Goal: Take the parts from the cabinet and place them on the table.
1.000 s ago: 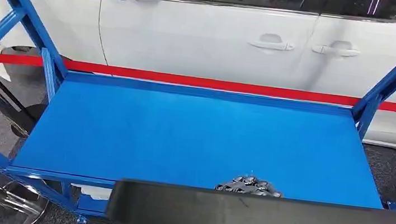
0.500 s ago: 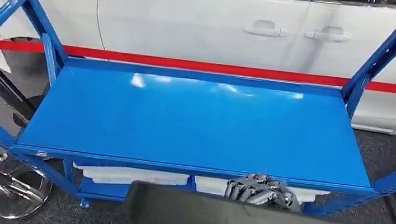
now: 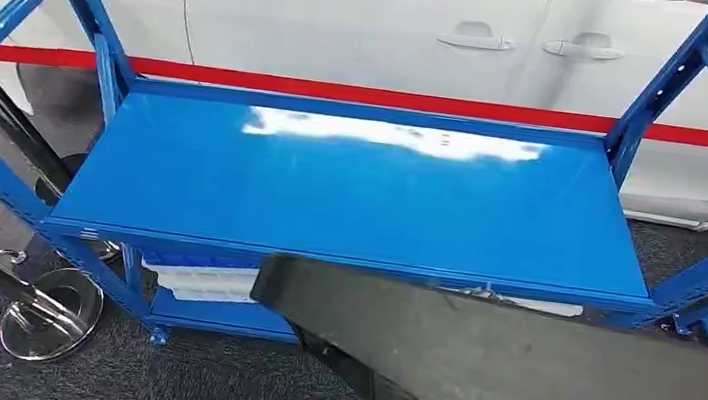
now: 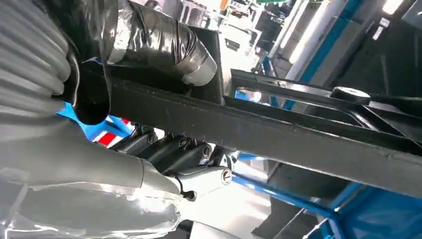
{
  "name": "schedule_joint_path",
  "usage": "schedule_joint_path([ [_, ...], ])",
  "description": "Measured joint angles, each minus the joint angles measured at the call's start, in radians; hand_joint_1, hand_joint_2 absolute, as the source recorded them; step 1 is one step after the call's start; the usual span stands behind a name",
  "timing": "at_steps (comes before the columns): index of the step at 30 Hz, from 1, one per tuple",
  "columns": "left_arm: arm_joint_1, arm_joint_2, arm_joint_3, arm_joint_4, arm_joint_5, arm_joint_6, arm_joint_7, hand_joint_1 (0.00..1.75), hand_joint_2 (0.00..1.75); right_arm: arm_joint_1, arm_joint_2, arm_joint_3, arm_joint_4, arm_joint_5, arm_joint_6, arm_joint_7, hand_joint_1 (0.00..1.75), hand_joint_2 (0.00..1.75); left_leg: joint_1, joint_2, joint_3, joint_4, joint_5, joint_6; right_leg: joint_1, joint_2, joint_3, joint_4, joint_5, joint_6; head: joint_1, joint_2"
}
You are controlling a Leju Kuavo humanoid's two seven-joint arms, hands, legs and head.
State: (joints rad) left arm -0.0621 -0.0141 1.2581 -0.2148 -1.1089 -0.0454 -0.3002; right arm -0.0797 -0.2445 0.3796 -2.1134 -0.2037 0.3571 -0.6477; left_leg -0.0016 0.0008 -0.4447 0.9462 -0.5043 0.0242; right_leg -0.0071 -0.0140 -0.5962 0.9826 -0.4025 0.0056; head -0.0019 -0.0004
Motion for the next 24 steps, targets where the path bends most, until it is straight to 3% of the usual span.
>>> schedule_joint_path([
  [1, 0.000, 0.000, 0.000, 0.000, 0.000, 0.000, 0.000, 0.00, 1.75, -0.001, -0.004, -0.002, 0.001, 0.000, 0.000, 0.000, 1.43, 1.75, 0.015, 0.007, -0.004, -0.024, 0.012, 0.007, 0.001, 0.003, -0.008, 0.006, -0.017, 0.007, 0.000, 0.000],
  [2, -0.002, 0.000, 0.000, 0.000, 0.000, 0.000, 0.000, 0.00, 1.75, -0.002, -0.006, -0.004, 0.001, -0.002, 0.001, 0.000, 1.43, 1.75, 0.013, 0.008, -0.016, -0.018, 0.022, 0.016, 0.001, 0.008, -0.020, 0.028, -0.056, 0.011, 0.000, 0.000],
  [3, -0.004, 0.000, 0.000, 0.000, 0.000, -0.001, -0.003, 0.00, 1.75, -0.003, -0.007, -0.006, 0.002, -0.004, 0.002, 0.002, 1.43, 1.75, 0.013, 0.010, -0.031, -0.013, 0.029, 0.025, -0.002, 0.010, -0.039, 0.081, -0.119, 0.013, 0.000, 0.000],
  [4, -0.003, -0.001, 0.000, 0.000, 0.002, -0.001, -0.003, 0.00, 1.75, -0.002, -0.010, -0.008, 0.003, -0.008, 0.006, 0.006, 1.43, 1.75, 0.012, 0.011, -0.048, -0.007, 0.038, 0.026, -0.004, 0.010, -0.059, 0.162, -0.184, 0.017, 0.000, 0.000],
  [5, -0.003, -0.002, 0.001, 0.000, 0.002, -0.001, -0.003, 0.00, 1.75, -0.002, -0.011, -0.008, 0.003, -0.011, 0.008, 0.009, 1.43, 1.75, 0.011, 0.011, -0.064, -0.002, 0.046, 0.026, -0.006, 0.010, -0.076, 0.237, -0.223, 0.021, 0.000, 0.000],
  [6, -0.003, -0.002, 0.001, 0.000, 0.003, -0.001, -0.003, 0.00, 1.75, -0.002, -0.015, -0.010, 0.003, -0.012, 0.010, 0.012, 1.43, 1.75, 0.011, 0.012, -0.083, 0.008, 0.054, 0.024, -0.007, 0.010, -0.085, 0.298, -0.231, 0.025, 0.000, 0.000],
  [7, -0.003, -0.003, 0.001, 0.000, 0.003, -0.001, -0.003, 0.00, 1.75, -0.001, -0.019, -0.014, 0.005, -0.014, 0.011, 0.017, 1.43, 1.75, 0.011, 0.013, -0.102, 0.017, 0.061, 0.022, -0.008, 0.010, -0.078, 0.322, -0.202, 0.028, 0.001, 0.000],
  [8, -0.003, -0.004, 0.001, 0.000, 0.003, -0.001, -0.003, 0.00, 1.75, 0.001, -0.021, -0.017, 0.006, -0.015, 0.012, 0.019, 1.43, 1.75, 0.012, 0.013, -0.119, 0.026, 0.067, 0.021, -0.010, 0.010, -0.054, 0.307, -0.158, 0.029, 0.000, 0.000],
  [9, -0.003, -0.007, 0.001, 0.000, 0.003, -0.001, -0.003, 0.00, 1.75, 0.003, -0.023, -0.022, 0.006, -0.016, 0.014, 0.019, 1.43, 1.75, 0.012, 0.013, -0.135, 0.035, 0.073, 0.018, -0.012, 0.010, -0.015, 0.262, -0.116, 0.029, 0.000, 0.000],
  [10, -0.002, -0.010, 0.001, 0.000, 0.003, -0.001, -0.003, 0.00, 1.75, 0.004, -0.025, -0.026, 0.006, -0.018, 0.018, 0.020, 1.43, 1.75, 0.013, 0.012, -0.147, 0.040, 0.080, 0.014, -0.013, 0.010, 0.043, 0.183, -0.092, 0.027, 0.000, 0.000],
  [12, -0.002, -0.012, 0.001, 0.000, 0.002, -0.001, -0.003, 0.00, 1.75, 0.004, -0.027, -0.031, 0.005, -0.014, 0.018, 0.023, 1.43, 1.75, 0.008, 0.010, -0.156, 0.044, 0.094, 0.003, -0.006, 0.012, 0.163, -0.001, -0.131, 0.020, 0.000, 0.000],
  [13, -0.001, -0.012, 0.001, 0.000, 0.000, -0.003, -0.003, 0.00, 1.75, 0.005, -0.027, -0.034, 0.003, -0.004, 0.015, 0.026, 1.43, 1.75, 0.010, 0.010, -0.159, 0.041, 0.108, -0.004, -0.005, 0.013, 0.180, -0.031, -0.147, 0.012, 0.000, 0.000],
  [15, -0.001, -0.013, 0.001, 0.000, -0.002, -0.006, -0.003, 0.00, 1.75, 0.006, -0.027, -0.038, 0.003, 0.015, 0.006, 0.026, 1.43, 1.75, 0.013, 0.010, -0.169, 0.037, 0.127, -0.016, 0.001, 0.013, 0.161, -0.023, -0.136, 0.002, 0.000, 0.000],
  [16, 0.000, -0.013, 0.001, 0.000, -0.003, -0.006, -0.003, 0.00, 1.75, 0.007, -0.027, -0.039, 0.003, 0.024, 0.000, 0.026, 1.43, 1.75, 0.010, 0.005, -0.175, 0.040, 0.128, -0.023, -0.011, 0.009, 0.147, -0.032, -0.120, -0.010, 0.000, 0.000],
  [17, 0.001, -0.015, 0.001, 0.000, -0.003, -0.007, -0.003, 0.00, 1.75, 0.005, -0.027, -0.039, 0.002, 0.027, -0.001, 0.026, 1.43, 1.75, 0.013, 0.004, -0.187, 0.057, 0.087, -0.027, -0.009, 0.002, 0.136, -0.028, -0.109, -0.019, 0.000, 0.000],
  [18, 0.002, -0.014, 0.001, 0.000, -0.004, -0.007, -0.003, 0.00, 1.75, 0.004, -0.027, -0.040, 0.002, 0.031, -0.002, 0.026, 1.43, 1.75, 0.017, 0.004, -0.207, 0.114, 0.008, -0.028, -0.009, 0.003, 0.115, -0.023, -0.095, -0.033, -0.001, 0.000],
  [20, 0.000, -0.015, 0.001, 0.000, -0.004, -0.008, -0.003, 0.00, 1.75, 0.004, -0.027, -0.041, 0.001, 0.033, -0.005, 0.027, 1.43, 1.75, 0.018, 0.004, -0.236, 0.255, -0.101, -0.033, -0.006, 0.002, 0.078, -0.010, -0.076, -0.032, 0.000, 0.000],
  [21, -0.002, -0.015, 0.002, 0.000, -0.004, -0.009, -0.003, 0.00, 1.75, 0.003, -0.027, -0.042, 0.000, 0.033, -0.006, 0.027, 1.43, 1.75, 0.018, 0.004, -0.244, 0.325, -0.122, -0.035, -0.004, 0.001, 0.057, -0.005, -0.065, -0.031, -0.001, 0.000],
  [22, -0.002, -0.015, 0.001, 0.000, -0.004, -0.010, -0.003, 0.00, 1.75, 0.002, -0.027, -0.042, 0.000, 0.032, -0.006, 0.029, 1.43, 1.75, 0.018, 0.004, -0.241, 0.368, -0.103, -0.035, -0.004, 0.000, 0.037, 0.002, -0.054, -0.031, -0.001, 0.000],
  [23, -0.002, -0.015, 0.002, 0.000, -0.005, -0.011, -0.004, 0.00, 1.75, 0.000, -0.027, -0.042, 0.000, 0.031, -0.007, 0.031, 1.43, 1.75, 0.017, 0.004, -0.225, 0.377, -0.053, -0.034, -0.003, 0.000, 0.014, 0.010, -0.043, -0.030, -0.001, 0.000],
  [24, -0.002, -0.014, 0.002, 0.000, -0.005, -0.011, -0.005, 0.00, 1.75, -0.002, -0.027, -0.043, 0.000, 0.031, -0.007, 0.035, 1.43, 1.75, 0.017, 0.004, -0.192, 0.351, 0.000, -0.031, -0.003, 0.000, -0.009, 0.018, -0.031, -0.028, -0.001, 0.000],
])
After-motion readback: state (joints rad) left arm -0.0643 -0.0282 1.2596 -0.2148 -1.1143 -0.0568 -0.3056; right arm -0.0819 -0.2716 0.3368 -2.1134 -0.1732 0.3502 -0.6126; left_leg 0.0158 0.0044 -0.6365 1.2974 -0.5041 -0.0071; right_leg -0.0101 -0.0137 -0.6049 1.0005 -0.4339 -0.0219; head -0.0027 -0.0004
